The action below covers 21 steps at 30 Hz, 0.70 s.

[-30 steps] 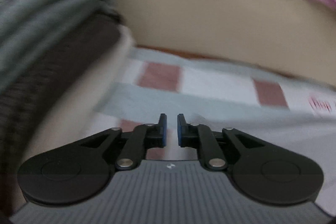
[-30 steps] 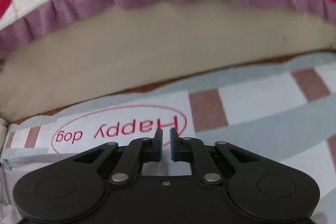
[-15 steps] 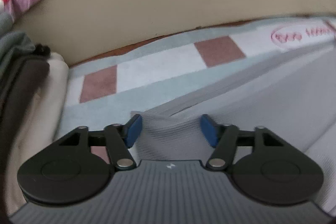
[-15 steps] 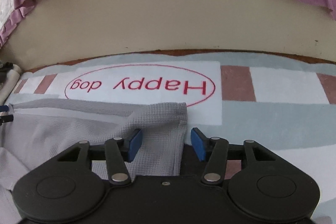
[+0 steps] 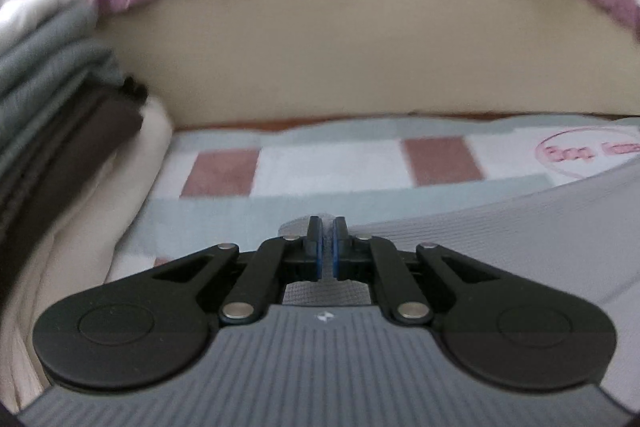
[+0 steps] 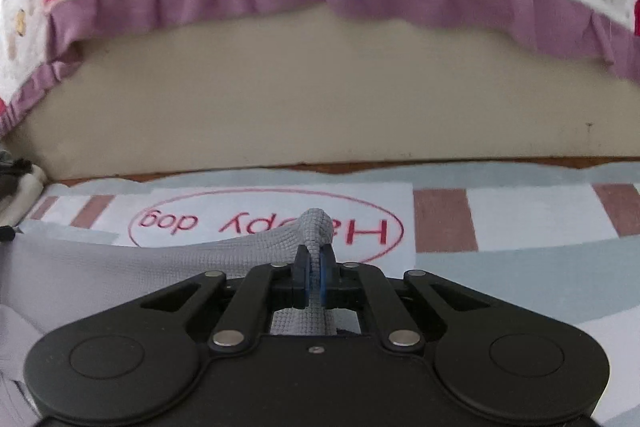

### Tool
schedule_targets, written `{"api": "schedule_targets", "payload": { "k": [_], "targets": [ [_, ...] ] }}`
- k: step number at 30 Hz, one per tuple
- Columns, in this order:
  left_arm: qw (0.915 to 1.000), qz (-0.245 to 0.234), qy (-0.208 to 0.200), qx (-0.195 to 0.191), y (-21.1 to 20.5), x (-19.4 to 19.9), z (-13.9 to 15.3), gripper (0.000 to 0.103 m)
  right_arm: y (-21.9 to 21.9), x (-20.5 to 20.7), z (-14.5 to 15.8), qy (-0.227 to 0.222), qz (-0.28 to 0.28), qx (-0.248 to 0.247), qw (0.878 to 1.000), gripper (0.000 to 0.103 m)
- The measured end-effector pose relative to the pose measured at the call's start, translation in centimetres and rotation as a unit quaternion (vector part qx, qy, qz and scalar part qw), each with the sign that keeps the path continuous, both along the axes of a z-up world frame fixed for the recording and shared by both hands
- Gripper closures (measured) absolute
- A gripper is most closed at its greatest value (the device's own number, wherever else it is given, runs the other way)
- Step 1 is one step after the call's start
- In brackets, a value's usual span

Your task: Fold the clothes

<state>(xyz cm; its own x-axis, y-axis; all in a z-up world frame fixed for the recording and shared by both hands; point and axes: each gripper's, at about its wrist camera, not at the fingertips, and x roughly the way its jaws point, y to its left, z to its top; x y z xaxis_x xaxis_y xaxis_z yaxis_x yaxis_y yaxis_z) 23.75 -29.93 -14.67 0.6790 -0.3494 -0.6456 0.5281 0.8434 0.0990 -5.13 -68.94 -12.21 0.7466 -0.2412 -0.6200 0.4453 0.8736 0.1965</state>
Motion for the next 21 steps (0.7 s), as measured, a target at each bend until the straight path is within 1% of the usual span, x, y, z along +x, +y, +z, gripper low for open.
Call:
{"api": "schedule_targets", "payload": {
  "k": [1, 2, 3, 4, 6, 7, 8, 9, 10, 11, 12, 13, 14, 15, 16, 17, 19, 21],
  "targets": [
    [0.9995, 0.028, -0.001, 0.017, 0.0, 0.7, -0.4, 0.099, 0.0, 0.3, -0.1, 0.007, -0.002, -0.002, 1.000, 0.099],
    [0.9981, 0.057, 0.002, 0.024, 0.6, 1.4, -0.6, 0.099, -0.1, 0.5, -0.1, 0.013, -0.006, -0.007, 1.000, 0.099],
    [0.9969, 0.075, 0.020, 0.014, 1.5, 2.1, -0.7, 0.099, -0.1, 0.8, -0.4, 0.029, -0.010, -0.009, 0.999, 0.099],
    [0.9970, 0.067, 0.039, -0.007, 2.3, 2.0, -0.3, 0.099, -0.2, 1.0, -0.6, 0.046, -0.016, -0.016, 0.999, 0.098],
    [0.9946, 0.049, 0.077, -0.049, 4.0, 1.7, 0.7, 0.097, 0.3, 1.4, -0.4, 0.094, -0.047, -0.072, 0.992, 0.095],
    [0.9959, 0.026, 0.070, -0.051, 4.6, 0.5, 1.4, 0.094, 1.0, 1.1, 0.3, 0.099, -0.061, -0.107, 0.987, 0.088],
    [0.9972, -0.001, 0.061, -0.043, 5.0, -1.2, 2.1, 0.092, 1.7, 0.5, 1.2, 0.091, -0.062, -0.131, 0.985, 0.083],
    [0.9977, -0.027, 0.051, -0.035, 5.4, -2.9, 2.7, 0.088, 2.4, -0.3, 2.2, 0.068, -0.047, -0.130, 0.988, 0.083],
    [0.9974, -0.054, 0.041, -0.027, 5.8, -4.6, 3.4, 0.085, 3.1, -1.2, 3.2, 0.045, -0.030, -0.126, 0.991, 0.080],
    [0.9960, -0.077, 0.034, -0.029, 6.5, -6.1, 3.8, 0.082, 3.9, -2.2, 4.0, 0.023, -0.004, -0.105, 0.994, 0.074],
    [0.9942, -0.098, 0.030, -0.032, 7.0, -7.4, 4.1, 0.075, 4.6, -3.1, 4.8, 0.003, 0.023, -0.084, 0.996, 0.074],
    [0.9920, -0.116, 0.032, -0.039, 7.5, -8.6, 4.2, 0.070, 5.5, -3.6, 5.2, -0.003, 0.051, -0.061, 0.997, 0.073],
    [0.9893, -0.134, 0.034, -0.046, 8.1, -9.7, 4.4, 0.069, 6.4, -4.2, 5.6, -0.010, 0.079, -0.037, 0.996, 0.073],
    [0.9865, -0.149, 0.048, -0.049, 8.2, -10.3, 4.3, 0.067, 7.2, -4.7, 6.0, -0.016, 0.108, -0.014, 0.994, 0.071],
    [0.9833, -0.163, 0.062, -0.053, 8.3, -10.9, 4.2, 0.067, 8.1, -5.2, 6.3, -0.021, 0.134, 0.010, 0.991, 0.065],
    [0.9823, -0.165, 0.069, -0.055, 8.3, -11.2, 4.2, 0.066, 8.9, -5.4, 6.1, -0.016, 0.154, 0.032, 0.987, 0.057],
    [0.9794, -0.172, 0.087, -0.059, 8.3, -11.9, 4.1, 0.059, 10.7, -5.4, 5.6, 0.011, 0.187, 0.061, 0.980, 0.052],
    [0.9757, -0.183, 0.106, -0.057, 8.2, -12.3, 3.7, 0.057, 12.9, -5.5, 4.9, 0.037, 0.212, 0.046, 0.976, 0.051]
  ]
}}
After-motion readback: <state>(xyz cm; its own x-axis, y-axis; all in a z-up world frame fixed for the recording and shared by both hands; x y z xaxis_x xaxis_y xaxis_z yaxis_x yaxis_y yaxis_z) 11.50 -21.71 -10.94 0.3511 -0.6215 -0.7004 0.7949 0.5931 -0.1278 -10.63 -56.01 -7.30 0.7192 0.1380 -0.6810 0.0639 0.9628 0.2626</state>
